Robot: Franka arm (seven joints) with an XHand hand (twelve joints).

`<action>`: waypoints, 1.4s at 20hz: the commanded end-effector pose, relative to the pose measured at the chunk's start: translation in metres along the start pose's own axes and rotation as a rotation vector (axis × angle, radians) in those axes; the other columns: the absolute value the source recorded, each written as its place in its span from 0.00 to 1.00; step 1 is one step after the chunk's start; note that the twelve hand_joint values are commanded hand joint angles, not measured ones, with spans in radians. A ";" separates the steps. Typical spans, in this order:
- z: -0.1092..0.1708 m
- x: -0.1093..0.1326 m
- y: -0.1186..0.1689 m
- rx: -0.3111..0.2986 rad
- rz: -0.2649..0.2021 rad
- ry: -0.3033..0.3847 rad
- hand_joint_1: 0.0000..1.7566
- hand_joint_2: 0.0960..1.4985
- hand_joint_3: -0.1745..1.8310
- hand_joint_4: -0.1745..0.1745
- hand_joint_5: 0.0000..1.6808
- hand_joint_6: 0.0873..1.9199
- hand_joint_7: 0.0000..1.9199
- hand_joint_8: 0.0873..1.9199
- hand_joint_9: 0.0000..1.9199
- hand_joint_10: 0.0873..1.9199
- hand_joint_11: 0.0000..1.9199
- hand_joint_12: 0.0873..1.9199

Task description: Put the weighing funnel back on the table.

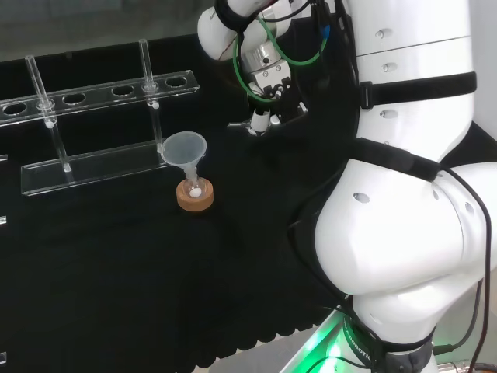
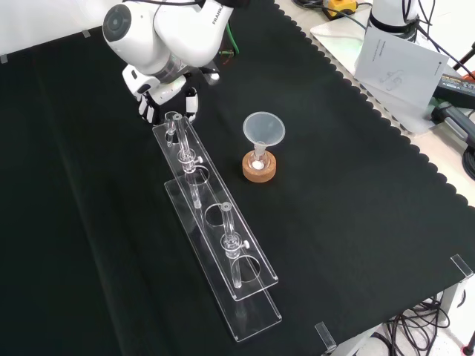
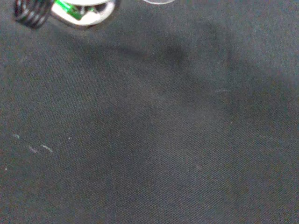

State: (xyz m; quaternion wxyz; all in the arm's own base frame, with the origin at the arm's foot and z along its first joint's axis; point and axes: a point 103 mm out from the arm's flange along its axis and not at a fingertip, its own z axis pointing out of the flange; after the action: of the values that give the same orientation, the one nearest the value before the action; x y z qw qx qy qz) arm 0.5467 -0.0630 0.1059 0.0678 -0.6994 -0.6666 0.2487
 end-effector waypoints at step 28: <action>0.012 0.024 0.015 0.022 -0.020 -0.011 0.62 0.46 0.38 1.00 0.69 0.42 0.31 0.33 0.48 0.16 0.37 0.56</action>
State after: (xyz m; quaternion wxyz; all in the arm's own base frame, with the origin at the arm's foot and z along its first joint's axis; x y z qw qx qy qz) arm 0.5546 -0.0472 0.0818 0.0801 -0.6911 -0.6686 0.2626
